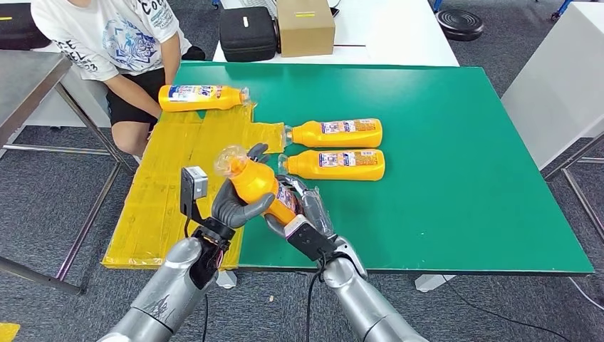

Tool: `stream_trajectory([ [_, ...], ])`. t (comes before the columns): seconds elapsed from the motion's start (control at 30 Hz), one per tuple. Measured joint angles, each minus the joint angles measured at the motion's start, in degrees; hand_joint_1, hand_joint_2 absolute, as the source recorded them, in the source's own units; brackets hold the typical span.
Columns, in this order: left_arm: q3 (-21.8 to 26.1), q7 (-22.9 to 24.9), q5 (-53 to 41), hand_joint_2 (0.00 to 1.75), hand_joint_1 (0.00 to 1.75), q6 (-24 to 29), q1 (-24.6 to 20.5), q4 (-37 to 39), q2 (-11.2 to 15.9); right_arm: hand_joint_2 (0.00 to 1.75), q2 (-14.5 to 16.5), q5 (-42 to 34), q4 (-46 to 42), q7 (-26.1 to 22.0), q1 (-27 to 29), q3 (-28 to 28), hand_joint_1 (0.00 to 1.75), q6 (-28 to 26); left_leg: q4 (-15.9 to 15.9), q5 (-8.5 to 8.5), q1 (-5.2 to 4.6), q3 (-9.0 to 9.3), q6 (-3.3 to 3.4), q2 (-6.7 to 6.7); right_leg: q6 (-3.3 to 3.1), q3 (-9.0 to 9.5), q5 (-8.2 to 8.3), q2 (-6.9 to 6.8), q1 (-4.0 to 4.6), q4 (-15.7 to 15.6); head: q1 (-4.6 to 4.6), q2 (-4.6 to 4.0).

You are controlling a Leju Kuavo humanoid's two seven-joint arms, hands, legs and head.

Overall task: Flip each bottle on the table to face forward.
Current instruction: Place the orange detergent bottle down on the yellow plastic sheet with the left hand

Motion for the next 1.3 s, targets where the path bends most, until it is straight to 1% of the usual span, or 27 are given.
stream_trajectory([
  [0.13,0.06,0.61,1.25,1.75,0.0,-1.55,0.02,0.0,0.0,1.75,-0.01,-0.16,0.57,-0.01,-0.11,0.25,1.75,-0.28,0.0,0.0,0.0,0.0,0.0,0.0,0.0,0.0,0.0,0.0,0.0,0.0,0.0,0.0],
  [0.17,0.05,0.67,1.52,1.75,0.06,-1.89,0.02,-0.01,0.0,1.75,-0.01,-0.12,0.71,-0.02,-0.18,0.32,1.75,-0.43,0.0,0.0,0.0,0.0,0.0,0.0,0.0,0.0,0.0,0.0,0.0,0.0,0.01,0.0],
  [0.2,0.05,0.7,1.75,1.75,0.43,-2.17,0.02,-0.01,0.01,1.75,-0.01,-0.08,0.85,-0.04,-0.24,0.39,1.75,-0.56,0.0,0.0,0.0,0.0,0.0,0.0,0.0,0.0,0.0,0.0,0.0,0.0,0.01,0.0],
  [0.27,0.04,0.75,1.97,1.75,1.29,-2.48,0.03,-0.03,0.02,1.75,-0.01,-0.07,1.09,-0.07,-0.32,0.55,1.75,-0.73,0.0,0.0,0.0,0.0,0.0,0.0,0.0,0.0,0.0,0.0,0.0,0.0,0.0,0.0],
  [0.3,0.04,0.77,1.98,1.75,1.66,-2.52,0.05,-0.05,0.02,1.75,-0.01,-0.08,1.19,-0.07,-0.35,0.64,1.75,-0.8,0.0,0.0,0.0,0.0,0.0,0.0,0.0,0.0,0.0,0.0,0.0,0.0,-0.01,0.0],
  [0.33,0.01,0.77,1.97,1.75,1.73,-2.55,0.08,-0.11,0.03,1.75,-0.01,-0.11,1.28,-0.08,-0.38,0.74,1.75,-0.87,0.0,0.0,0.0,0.0,0.0,0.0,0.0,0.0,0.0,0.0,0.0,0.0,-0.01,0.0],
  [0.37,-0.05,0.7,1.91,1.75,1.74,-2.54,0.12,-0.23,0.05,1.75,-0.01,-0.16,1.34,-0.12,-0.43,0.83,1.75,-0.92,0.0,0.0,0.0,0.0,0.0,0.0,0.0,-0.01,0.0,0.0,0.0,0.0,-0.01,0.0],
  [0.8,-1.26,-0.75,-1.27,1.75,1.75,-1.1,0.26,-1.68,0.88,1.75,-0.01,-0.51,1.43,-0.77,-0.58,1.22,1.75,-1.08,0.0,0.0,0.0,0.0,0.0,0.0,0.0,-0.02,0.0,0.0,0.0,0.0,0.0,0.0],
  [0.83,-1.39,-0.93,-1.63,1.75,1.75,-0.72,0.26,-1.75,0.9,1.75,-0.01,-0.55,1.43,-0.77,-0.58,1.24,1.54,-1.09,0.0,0.0,0.0,0.0,0.0,0.0,0.0,-0.02,0.0,0.0,0.0,0.0,0.0,0.0],
  [0.93,-1.77,-1.41,-2.29,1.75,1.75,0.26,0.28,-1.92,0.95,1.75,-0.01,-0.62,1.46,-0.77,-0.58,1.26,0.23,-1.12,0.0,0.0,0.0,-0.01,0.0,0.0,0.0,-0.01,0.0,0.0,0.0,0.0,-0.01,0.0],
  [0.97,-1.85,-1.6,-2.45,1.75,1.75,0.62,0.28,-1.96,0.96,1.75,-0.01,-0.63,1.51,-0.76,-0.58,1.28,0.0,-1.16,0.0,0.0,0.0,-0.01,0.0,0.0,0.0,-0.01,0.0,0.0,0.0,0.0,-0.01,0.0],
  [1.07,-2.03,-2.17,-2.87,1.75,1.75,1.85,0.31,-2.08,0.96,1.75,-0.01,-0.61,1.76,-0.7,-0.58,1.34,0.0,-1.61,0.0,0.0,0.0,-0.01,0.0,0.0,0.0,-0.01,0.0,0.0,0.0,0.0,0.0,0.0],
  [1.2,-2.16,-2.44,-3.01,1.75,1.75,2.67,0.48,-2.14,0.96,0.0,0.0,-0.57,2.0,-0.64,-0.58,1.34,0.0,-2.21,0.0,0.0,0.0,-0.02,0.0,0.0,0.0,-0.02,0.0,0.0,0.0,0.0,0.0,0.0],
  [1.3,-2.21,-2.86,-3.62,1.75,1.75,3.68,0.73,-2.41,0.96,0.0,0.01,-0.38,2.22,-0.53,-0.59,1.33,0.0,-2.31,0.0,0.0,0.0,-0.02,0.0,0.0,0.0,-0.02,0.0,0.0,0.0,0.0,-0.01,0.0],
])
